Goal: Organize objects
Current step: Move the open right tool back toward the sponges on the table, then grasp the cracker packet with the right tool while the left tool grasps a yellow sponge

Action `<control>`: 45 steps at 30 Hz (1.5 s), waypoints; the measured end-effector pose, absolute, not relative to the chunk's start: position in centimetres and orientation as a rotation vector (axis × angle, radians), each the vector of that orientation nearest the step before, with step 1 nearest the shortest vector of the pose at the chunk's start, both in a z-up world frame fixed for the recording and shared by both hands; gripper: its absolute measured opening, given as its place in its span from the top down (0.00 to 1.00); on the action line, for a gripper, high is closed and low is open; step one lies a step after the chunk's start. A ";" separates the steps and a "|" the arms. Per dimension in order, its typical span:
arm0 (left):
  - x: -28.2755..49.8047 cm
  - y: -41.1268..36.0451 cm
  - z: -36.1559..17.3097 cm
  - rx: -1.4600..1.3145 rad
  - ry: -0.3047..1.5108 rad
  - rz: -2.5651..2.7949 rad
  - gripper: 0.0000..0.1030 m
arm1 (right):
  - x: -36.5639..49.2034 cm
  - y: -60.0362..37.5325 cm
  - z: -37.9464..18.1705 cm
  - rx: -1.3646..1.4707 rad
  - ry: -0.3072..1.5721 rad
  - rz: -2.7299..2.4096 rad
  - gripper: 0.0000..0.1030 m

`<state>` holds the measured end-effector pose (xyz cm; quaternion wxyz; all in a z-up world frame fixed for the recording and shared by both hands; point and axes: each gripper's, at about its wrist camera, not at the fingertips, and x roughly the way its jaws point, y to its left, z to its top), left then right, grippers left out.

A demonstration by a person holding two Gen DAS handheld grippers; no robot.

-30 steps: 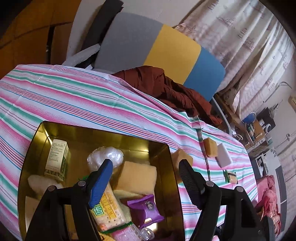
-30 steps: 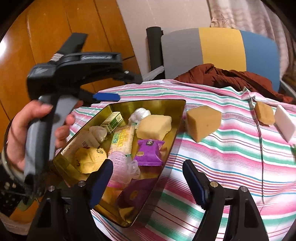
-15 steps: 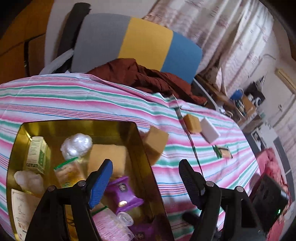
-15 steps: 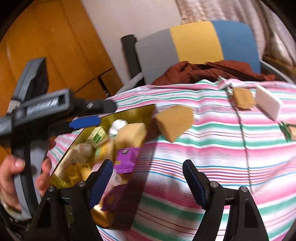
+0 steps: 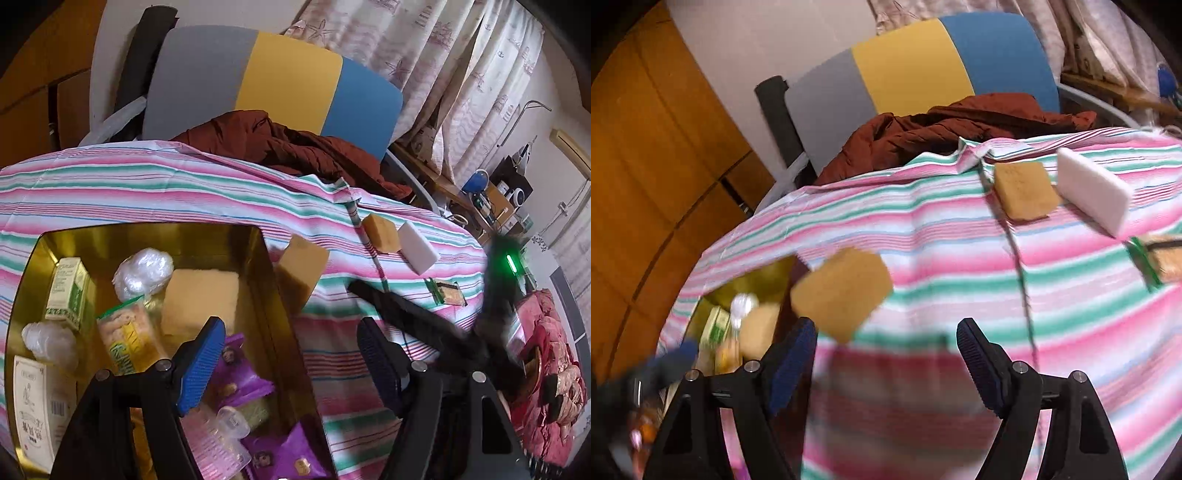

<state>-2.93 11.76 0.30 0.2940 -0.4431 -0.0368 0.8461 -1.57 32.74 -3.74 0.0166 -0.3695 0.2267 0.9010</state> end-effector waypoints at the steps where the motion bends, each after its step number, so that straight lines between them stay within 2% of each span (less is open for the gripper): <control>1: -2.8 11.6 0.2 -1.184 -0.097 2.257 0.27 | -2.6 32.8 -3.8 -1.153 0.713 2.791 0.22; 9: -2.2 10.5 -0.2 -1.208 -0.110 2.263 0.27 | -8.6 31.2 -5.4 -1.292 0.682 2.748 0.20; 14: -2.3 11.2 0.3 -1.190 -0.089 2.254 0.27 | -4.2 34.8 -4.1 -1.162 0.421 2.658 0.15; 15: -2.3 11.6 0.4 -1.182 -0.081 2.247 0.27 | -2.4 36.7 -3.8 -1.123 0.422 2.608 0.15; 17: -2.4 12.8 0.4 -1.176 -0.063 2.227 0.27 | 0.3 39.3 -3.5 -1.060 0.550 2.608 0.15; 18: -2.5 13.6 0.4 -1.176 -0.048 2.212 0.27 | 2.5 41.0 -3.5 -1.020 0.630 2.594 0.15; 24: -2.8 20.5 -0.6 -1.164 0.188 2.154 0.27 | 8.4 45.0 -4.1 -0.916 0.720 2.529 0.14; 30: -4.4 26.6 -3.5 -1.189 0.448 2.168 0.27 | 9.7 46.7 -4.4 -0.858 0.653 2.527 0.12; 34: -5.6 28.2 -5.5 -1.251 0.513 2.188 0.27 | 10.4 49.9 -5.1 -0.829 0.691 2.462 0.09; 45: -6.8 29.3 -8.1 -1.361 0.568 2.196 0.27 | 5.1 54.3 -6.7 -0.983 0.432 2.414 0.01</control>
